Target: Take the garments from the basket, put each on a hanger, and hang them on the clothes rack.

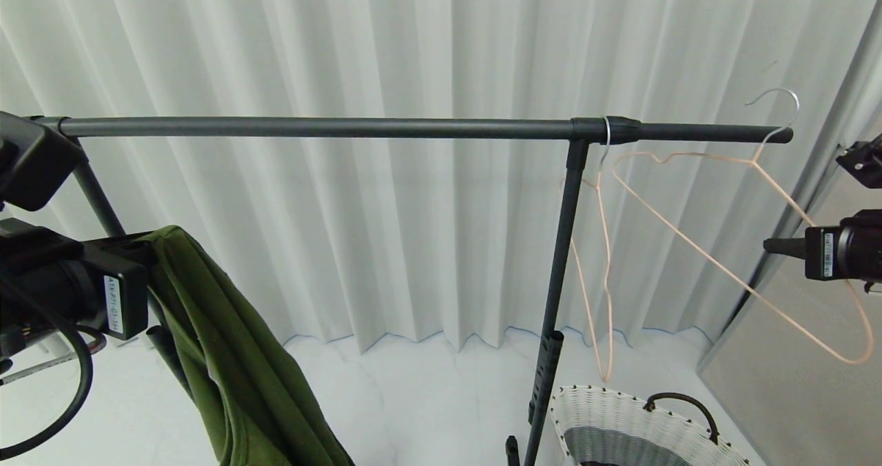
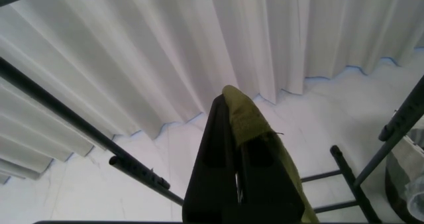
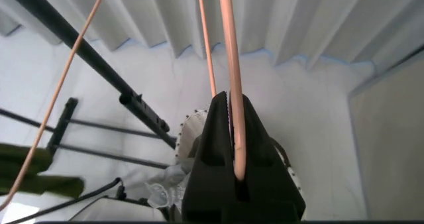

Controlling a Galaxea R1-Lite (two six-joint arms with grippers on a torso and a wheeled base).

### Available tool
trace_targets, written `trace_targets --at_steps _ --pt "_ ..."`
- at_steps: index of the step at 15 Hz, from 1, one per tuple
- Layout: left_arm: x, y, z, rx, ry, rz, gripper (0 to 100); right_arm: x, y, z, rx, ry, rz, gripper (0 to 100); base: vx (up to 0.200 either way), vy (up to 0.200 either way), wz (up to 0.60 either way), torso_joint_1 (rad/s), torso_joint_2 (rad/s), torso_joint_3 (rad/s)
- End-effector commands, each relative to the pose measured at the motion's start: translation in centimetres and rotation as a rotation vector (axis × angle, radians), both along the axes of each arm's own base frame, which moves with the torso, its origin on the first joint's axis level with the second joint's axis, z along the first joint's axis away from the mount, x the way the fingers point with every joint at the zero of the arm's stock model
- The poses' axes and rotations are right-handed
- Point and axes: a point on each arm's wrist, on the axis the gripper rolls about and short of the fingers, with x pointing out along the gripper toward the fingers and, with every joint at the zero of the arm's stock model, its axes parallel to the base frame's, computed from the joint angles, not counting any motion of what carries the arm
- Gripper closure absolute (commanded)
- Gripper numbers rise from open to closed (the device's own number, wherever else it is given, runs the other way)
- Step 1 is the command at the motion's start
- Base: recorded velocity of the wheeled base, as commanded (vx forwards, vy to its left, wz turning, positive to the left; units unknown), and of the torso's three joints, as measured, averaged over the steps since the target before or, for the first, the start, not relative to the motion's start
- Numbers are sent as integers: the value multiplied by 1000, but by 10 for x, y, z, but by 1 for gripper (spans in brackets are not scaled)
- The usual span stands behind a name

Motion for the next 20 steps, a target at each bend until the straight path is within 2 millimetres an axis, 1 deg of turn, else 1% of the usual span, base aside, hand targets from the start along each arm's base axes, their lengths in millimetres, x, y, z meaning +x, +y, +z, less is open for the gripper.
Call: trace_targets --at_steps 1,2,4,8,12,17,20 --pt "0 0 0 0 0 1 100 -27 1 5 -4 -32 -6 100 0 0 0 0 0 0" --pt "0 0 0 1 0 2 100 -32 1 4 -5 -28 -7 100 0 0 0 0 0 0" --pt "1 0 -1 3 3 4 100 -58 1 -1 -23 -35 -31 100 0 0 0 0 0 0" --pt "1 1 -1 11 3 35 100 -82 2 -12 -53 -33 -80 100 -200 0 0 4 0 5" --pt "1 1 0 10 0 35 100 -93 2 -15 -62 -42 -93 100 -200 0 0 -3 4 5" --pt "1 1 -1 9 1 35 100 -95 1 -14 -70 -50 -101 100 -200 0 0 1 4 1" --pt "0 1 -1 9 0 35 100 -96 3 -14 -73 -58 -89 100 0 0 0 0 0 0"
